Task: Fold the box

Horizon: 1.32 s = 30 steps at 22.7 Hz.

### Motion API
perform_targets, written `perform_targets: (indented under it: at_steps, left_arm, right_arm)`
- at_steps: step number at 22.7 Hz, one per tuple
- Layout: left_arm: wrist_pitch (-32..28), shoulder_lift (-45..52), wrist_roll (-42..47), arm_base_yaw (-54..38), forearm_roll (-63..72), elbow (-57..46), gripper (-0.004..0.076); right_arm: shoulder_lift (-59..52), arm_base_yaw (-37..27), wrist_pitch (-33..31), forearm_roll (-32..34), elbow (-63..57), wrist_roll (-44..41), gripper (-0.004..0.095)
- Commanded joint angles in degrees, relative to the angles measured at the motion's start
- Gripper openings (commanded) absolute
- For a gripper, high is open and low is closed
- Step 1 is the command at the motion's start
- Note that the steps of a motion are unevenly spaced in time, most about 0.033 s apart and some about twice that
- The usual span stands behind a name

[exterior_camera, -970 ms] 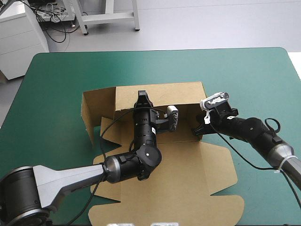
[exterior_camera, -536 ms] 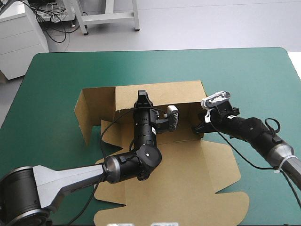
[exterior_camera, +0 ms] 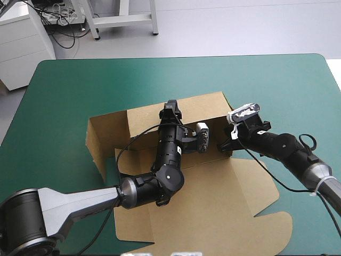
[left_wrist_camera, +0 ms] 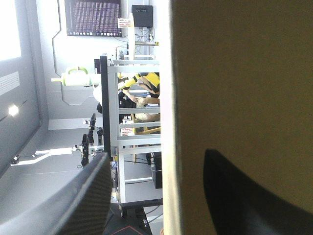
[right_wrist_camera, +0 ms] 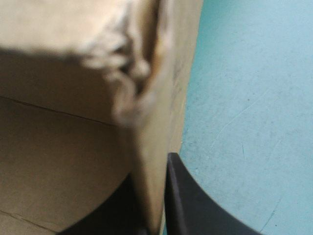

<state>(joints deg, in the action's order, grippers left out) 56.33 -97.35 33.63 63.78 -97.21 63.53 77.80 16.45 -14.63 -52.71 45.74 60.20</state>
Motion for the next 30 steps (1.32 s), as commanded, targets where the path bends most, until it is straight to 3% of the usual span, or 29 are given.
perform_targets:
  at_steps: [1, 7, 13, 17, 21, 26, 30]
  left_arm:
    - [5.6, 2.55, 1.26, 2.18, -3.85, 1.71, 0.0414]
    - [8.44, 2.55, 0.55, 10.37, 1.48, 1.71, 0.0414]
    - [10.36, 2.55, -3.33, 14.54, 6.11, 1.71, 0.0367]
    - [11.42, 2.55, -6.62, 14.89, 7.02, 1.71, 0.0226]
    - [9.4, 3.73, -14.23, 14.79, 11.34, 1.71, -0.0036]
    - [2.77, 7.65, -28.57, 10.85, 30.36, 5.46, -0.0013]
    - [2.11, 10.46, -41.26, 4.72, 50.9, 13.16, -0.0013]
  right_arm:
    - [-1.89, 0.31, 3.99, -2.03, 1.64, 0.03, -0.0018]
    - [-1.77, 0.31, 10.42, -2.03, 5.95, -0.11, -0.0018]
    - [2.57, 0.31, 9.26, -1.9, 10.13, -0.37, -0.0018]
    - [5.67, 0.21, 8.65, -1.67, 10.79, -1.87, -0.0018]
    - [6.91, 0.21, 7.62, -1.67, 10.79, -2.5, -0.0018]
    - [7.23, 0.21, 6.39, -1.67, 10.79, -2.5, -0.0018]
    - [7.23, 0.21, 6.23, -1.67, 10.79, -3.23, -0.0018]
